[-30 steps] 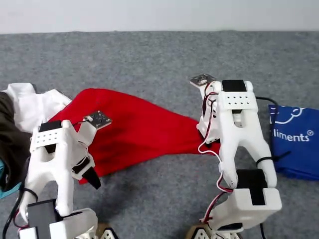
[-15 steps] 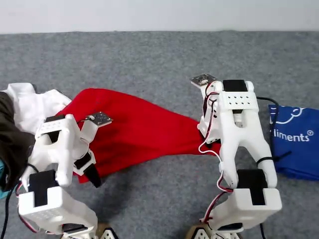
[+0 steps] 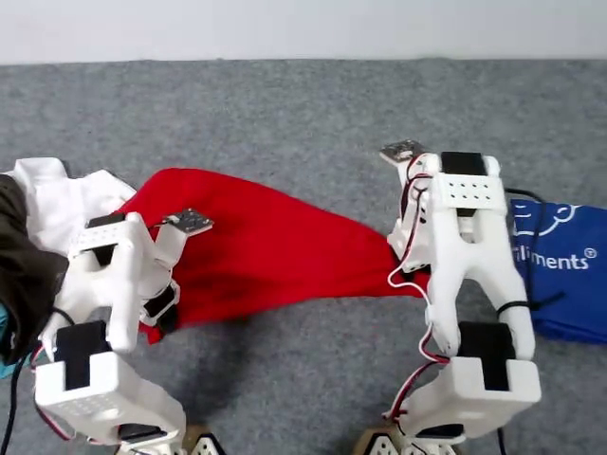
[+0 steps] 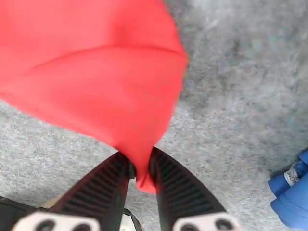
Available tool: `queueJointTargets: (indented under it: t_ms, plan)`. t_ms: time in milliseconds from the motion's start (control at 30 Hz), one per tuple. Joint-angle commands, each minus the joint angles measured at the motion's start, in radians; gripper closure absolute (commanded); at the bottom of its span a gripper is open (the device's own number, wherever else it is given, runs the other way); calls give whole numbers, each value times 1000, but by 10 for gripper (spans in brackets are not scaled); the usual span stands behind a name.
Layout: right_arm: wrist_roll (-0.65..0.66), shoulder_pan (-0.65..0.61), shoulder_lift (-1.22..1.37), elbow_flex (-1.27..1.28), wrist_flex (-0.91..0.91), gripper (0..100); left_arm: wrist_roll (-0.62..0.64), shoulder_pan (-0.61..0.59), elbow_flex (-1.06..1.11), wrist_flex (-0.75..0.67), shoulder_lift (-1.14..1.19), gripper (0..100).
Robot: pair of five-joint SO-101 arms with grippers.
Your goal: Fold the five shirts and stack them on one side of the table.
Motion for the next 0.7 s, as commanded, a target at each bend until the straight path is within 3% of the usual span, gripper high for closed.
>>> queueJointTargets:
  t_ms: [0,233,500,667]
  plan:
    - [-3,36,-61,-54,10,989,9,2,-102,84,-193,986]
    - [-11,27,-62,-158,59,989,11,2,-272,216,-565,986]
    - [-97,27,-76,-497,170,989,20,2,-381,255,-663,986]
    - [-104,-8,-145,-671,168,988,143,0,-507,206,-695,986]
